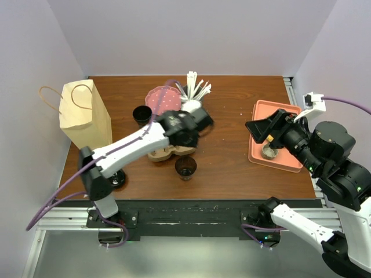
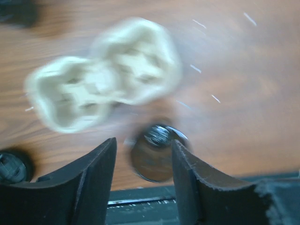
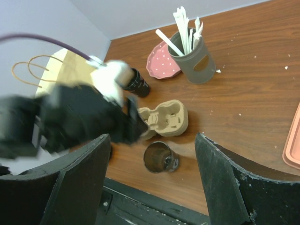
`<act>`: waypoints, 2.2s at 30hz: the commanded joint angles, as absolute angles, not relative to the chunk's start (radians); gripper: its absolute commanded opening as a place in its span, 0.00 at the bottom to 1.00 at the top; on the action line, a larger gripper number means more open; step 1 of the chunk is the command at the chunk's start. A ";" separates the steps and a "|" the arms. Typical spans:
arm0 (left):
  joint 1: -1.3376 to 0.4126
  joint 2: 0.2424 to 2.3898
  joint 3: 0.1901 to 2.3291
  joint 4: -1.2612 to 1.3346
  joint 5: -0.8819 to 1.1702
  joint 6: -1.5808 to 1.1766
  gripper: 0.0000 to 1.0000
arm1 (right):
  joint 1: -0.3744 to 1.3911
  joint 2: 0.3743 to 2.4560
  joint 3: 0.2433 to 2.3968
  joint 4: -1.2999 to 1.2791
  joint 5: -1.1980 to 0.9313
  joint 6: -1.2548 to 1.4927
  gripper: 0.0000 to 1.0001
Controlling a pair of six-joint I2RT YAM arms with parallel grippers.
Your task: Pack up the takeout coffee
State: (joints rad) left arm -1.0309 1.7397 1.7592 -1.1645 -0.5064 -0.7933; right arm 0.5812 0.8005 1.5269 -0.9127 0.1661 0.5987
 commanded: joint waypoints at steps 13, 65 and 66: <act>-0.505 1.247 1.096 -1.172 -0.546 -1.091 0.70 | 0.577 0.736 1.436 -0.916 0.138 0.629 0.77; -0.371 1.384 0.972 -1.035 -0.438 -0.973 0.00 | 0.578 0.804 1.445 -0.882 0.130 0.519 0.79; -0.371 1.379 0.995 -1.038 -0.420 -0.960 0.00 | 0.577 0.804 1.440 -0.877 0.123 0.518 0.79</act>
State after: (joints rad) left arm -0.3786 1.4063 0.9195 -1.0164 -0.4629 -1.0016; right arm 0.5812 0.7971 1.4612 -0.9245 0.1387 0.5407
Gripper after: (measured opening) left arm 0.031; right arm 0.788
